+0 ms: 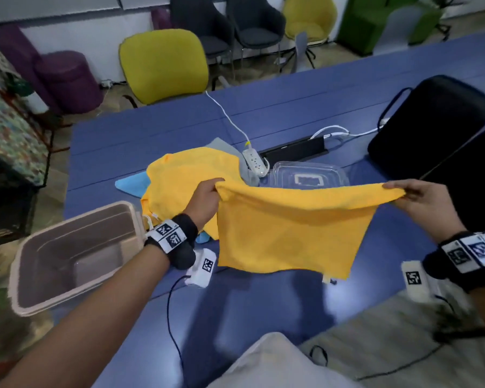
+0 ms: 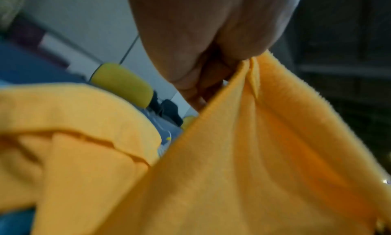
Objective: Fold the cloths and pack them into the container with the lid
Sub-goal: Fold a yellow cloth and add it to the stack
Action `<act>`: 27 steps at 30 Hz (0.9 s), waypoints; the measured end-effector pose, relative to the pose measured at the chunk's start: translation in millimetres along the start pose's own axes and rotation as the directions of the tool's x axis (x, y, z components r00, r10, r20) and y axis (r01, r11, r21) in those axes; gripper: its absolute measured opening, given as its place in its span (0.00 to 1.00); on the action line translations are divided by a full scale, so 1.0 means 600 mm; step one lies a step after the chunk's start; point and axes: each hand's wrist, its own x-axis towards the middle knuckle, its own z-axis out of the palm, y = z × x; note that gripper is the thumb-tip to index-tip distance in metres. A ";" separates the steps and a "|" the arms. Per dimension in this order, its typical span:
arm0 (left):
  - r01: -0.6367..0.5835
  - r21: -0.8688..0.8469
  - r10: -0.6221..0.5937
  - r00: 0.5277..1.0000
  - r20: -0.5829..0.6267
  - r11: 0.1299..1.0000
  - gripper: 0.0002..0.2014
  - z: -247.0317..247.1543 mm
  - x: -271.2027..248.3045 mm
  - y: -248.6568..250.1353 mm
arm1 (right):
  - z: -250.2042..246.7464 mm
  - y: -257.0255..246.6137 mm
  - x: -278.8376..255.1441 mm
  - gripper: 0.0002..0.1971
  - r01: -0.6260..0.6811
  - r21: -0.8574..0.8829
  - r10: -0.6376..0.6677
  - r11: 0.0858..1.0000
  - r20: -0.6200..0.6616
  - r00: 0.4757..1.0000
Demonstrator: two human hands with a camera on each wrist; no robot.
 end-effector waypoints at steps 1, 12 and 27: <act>0.057 -0.094 -0.055 0.998 0.021 0.994 0.10 0.012 0.005 0.007 | -0.001 0.007 -0.005 0.15 0.002 -0.015 -0.002 1.000 -0.040 0.999; -0.108 0.017 0.107 0.993 0.057 0.994 0.17 0.057 0.055 0.104 | -0.072 -0.002 0.000 0.02 0.092 -0.015 -0.092 0.996 -0.310 0.946; -0.118 -0.012 0.117 0.951 0.285 0.993 0.13 0.055 0.043 0.097 | -0.087 -0.007 -0.038 0.18 0.131 0.078 -0.101 0.988 -0.306 0.947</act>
